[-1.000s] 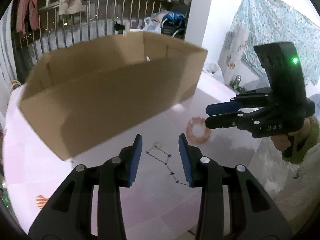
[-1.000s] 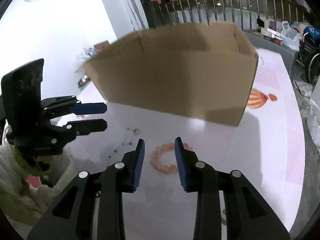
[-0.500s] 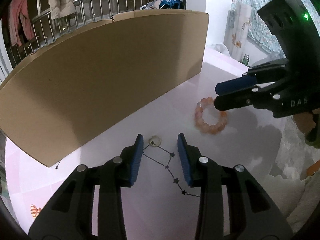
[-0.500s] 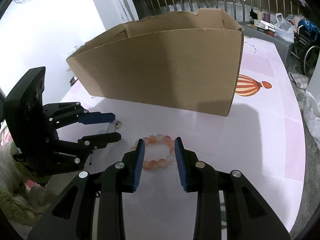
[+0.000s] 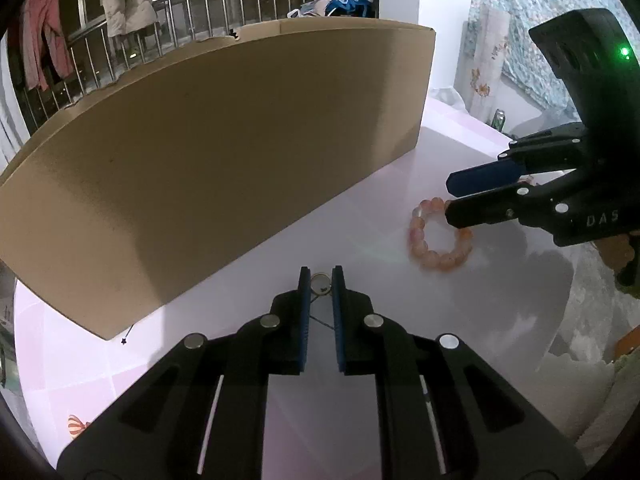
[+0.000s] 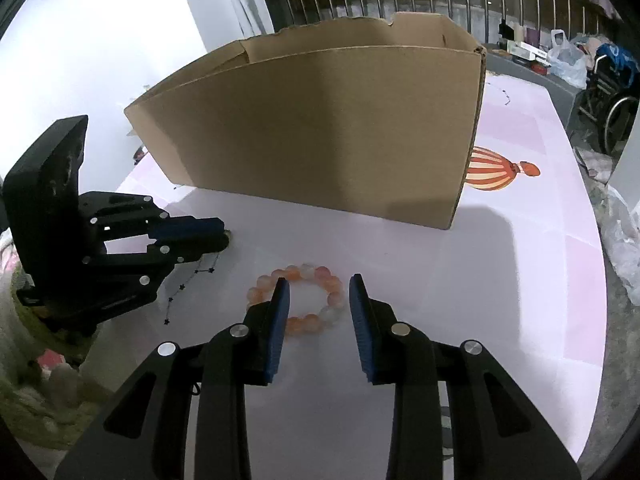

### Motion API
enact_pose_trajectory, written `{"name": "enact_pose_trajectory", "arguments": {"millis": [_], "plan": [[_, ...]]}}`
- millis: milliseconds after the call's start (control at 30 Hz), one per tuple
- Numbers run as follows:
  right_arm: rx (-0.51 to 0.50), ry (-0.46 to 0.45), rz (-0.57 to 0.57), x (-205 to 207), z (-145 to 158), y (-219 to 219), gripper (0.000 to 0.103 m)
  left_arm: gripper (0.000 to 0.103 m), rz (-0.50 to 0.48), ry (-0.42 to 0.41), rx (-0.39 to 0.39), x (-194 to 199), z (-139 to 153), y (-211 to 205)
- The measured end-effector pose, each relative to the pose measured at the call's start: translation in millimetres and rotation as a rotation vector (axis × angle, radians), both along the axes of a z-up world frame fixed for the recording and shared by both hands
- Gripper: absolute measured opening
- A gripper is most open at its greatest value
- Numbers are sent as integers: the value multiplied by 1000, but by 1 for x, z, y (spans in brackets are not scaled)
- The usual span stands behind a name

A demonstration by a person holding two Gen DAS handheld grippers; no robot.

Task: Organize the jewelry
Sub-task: 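Close the left tool on the second small gold ring, then close the right tool on the pink bead bracelet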

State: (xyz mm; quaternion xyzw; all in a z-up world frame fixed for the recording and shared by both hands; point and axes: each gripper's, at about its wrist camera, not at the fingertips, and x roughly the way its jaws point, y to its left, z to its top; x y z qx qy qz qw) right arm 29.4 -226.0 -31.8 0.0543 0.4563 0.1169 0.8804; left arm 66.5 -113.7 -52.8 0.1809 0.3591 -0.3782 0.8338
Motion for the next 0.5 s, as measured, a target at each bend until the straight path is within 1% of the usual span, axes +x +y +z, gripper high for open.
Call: {"name": "enact_pose_trajectory", "arguments": {"millis": [233,267,300,367,500], "plan": [[-23,12,6,4,-3,2,31,9,-4,-3,-4,0,0,2],[-28,13,9,5,-3,3,31,8,-5,-4,-4,0,0,2],[-32,15,11,6,-3,3,31,4,-6,-7,-4,0,1,2],[-47,19,18,8,-4,5,31,0,-5,-6,-3,1,1,3],[-81,19,30,11,-6,10,30,0,-4,-5,-3,2,2,4]]}}
